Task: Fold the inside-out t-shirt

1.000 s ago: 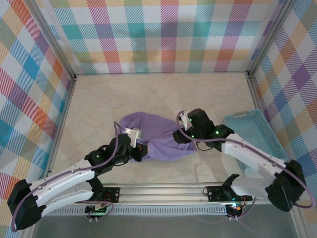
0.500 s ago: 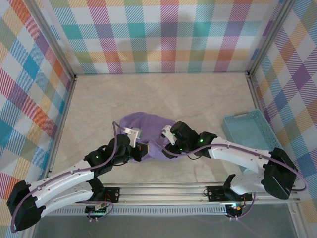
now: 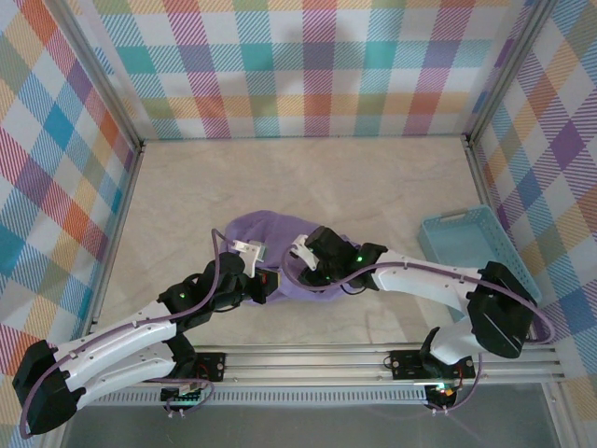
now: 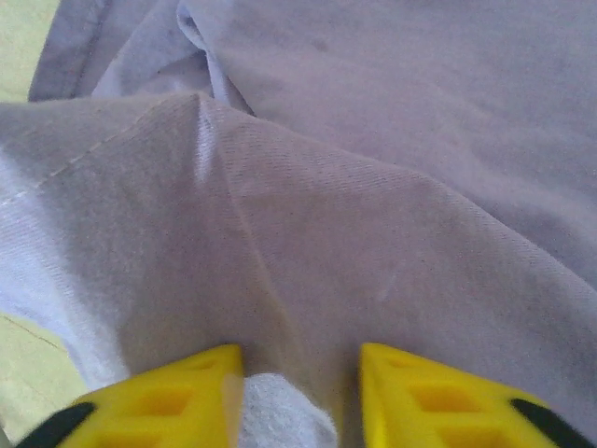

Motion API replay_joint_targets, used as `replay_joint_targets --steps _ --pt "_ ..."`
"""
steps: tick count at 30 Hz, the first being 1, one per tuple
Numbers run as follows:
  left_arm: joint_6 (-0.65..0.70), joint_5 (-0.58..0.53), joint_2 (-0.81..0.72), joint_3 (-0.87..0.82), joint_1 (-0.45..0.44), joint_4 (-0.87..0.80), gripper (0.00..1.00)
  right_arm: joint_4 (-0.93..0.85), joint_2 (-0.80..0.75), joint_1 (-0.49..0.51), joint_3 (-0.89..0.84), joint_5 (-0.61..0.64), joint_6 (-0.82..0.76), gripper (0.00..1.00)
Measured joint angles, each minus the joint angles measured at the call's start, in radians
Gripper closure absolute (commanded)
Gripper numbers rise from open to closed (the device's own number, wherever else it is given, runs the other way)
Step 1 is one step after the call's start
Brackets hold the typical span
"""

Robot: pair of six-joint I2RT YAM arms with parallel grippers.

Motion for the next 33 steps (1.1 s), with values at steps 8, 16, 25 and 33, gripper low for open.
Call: replay_joint_targets --steps 8,16,25,33 --pt "0.003 -0.008 0.001 0.0 0.0 -0.001 1.0 -0.008 0.001 0.005 0.004 0.056 -0.006 1.0" --pt "0.003 -0.058 0.06 0.045 -0.001 -0.055 0.49 -0.069 -0.239 0.0 -0.026 0.181 0.028 1.0" --pt "-0.119 -0.332 0.111 0.128 0.014 -0.35 0.34 -0.168 -0.626 -0.264 -0.164 0.294 0.26 1.0" --pt "-0.376 -0.272 0.198 0.096 0.017 -0.526 0.34 -0.195 -0.624 -0.313 -0.225 0.248 0.37 1.0"
